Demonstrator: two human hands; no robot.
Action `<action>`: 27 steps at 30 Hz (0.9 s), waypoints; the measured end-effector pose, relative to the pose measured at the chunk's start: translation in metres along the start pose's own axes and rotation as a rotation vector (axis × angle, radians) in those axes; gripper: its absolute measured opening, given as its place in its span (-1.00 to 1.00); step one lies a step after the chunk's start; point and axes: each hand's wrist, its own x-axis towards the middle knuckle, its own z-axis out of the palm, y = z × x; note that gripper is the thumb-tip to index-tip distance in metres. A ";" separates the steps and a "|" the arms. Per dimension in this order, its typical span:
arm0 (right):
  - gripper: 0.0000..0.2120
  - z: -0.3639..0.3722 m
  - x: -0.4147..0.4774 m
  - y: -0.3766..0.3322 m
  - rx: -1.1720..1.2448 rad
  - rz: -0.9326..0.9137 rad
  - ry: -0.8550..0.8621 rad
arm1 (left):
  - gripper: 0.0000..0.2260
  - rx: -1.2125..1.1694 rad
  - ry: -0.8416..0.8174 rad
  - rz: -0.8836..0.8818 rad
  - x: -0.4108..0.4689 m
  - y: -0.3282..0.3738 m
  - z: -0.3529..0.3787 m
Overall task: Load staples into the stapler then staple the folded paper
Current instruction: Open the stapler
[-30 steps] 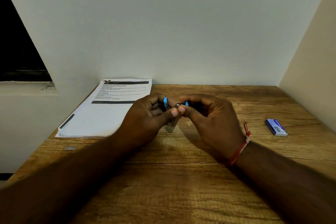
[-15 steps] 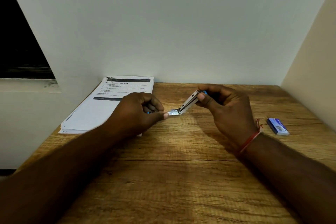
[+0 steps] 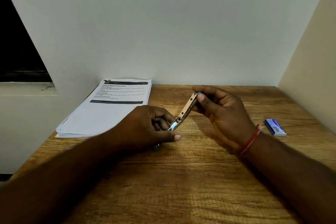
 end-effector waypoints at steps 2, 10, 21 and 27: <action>-0.72 0.002 -0.002 -0.001 0.012 0.004 -0.007 | -0.69 -0.016 0.017 0.007 -0.001 0.000 0.002; -0.74 0.017 -0.018 -0.011 -0.364 -0.183 -0.009 | -0.71 -0.132 0.376 0.237 0.001 0.009 0.011; -0.71 0.017 -0.024 -0.013 -0.521 -0.276 -0.072 | -0.77 -0.234 0.308 0.296 0.001 0.001 0.013; -0.72 0.019 -0.023 -0.010 -0.530 -0.277 -0.094 | -0.82 -0.271 0.315 0.235 0.002 -0.001 0.016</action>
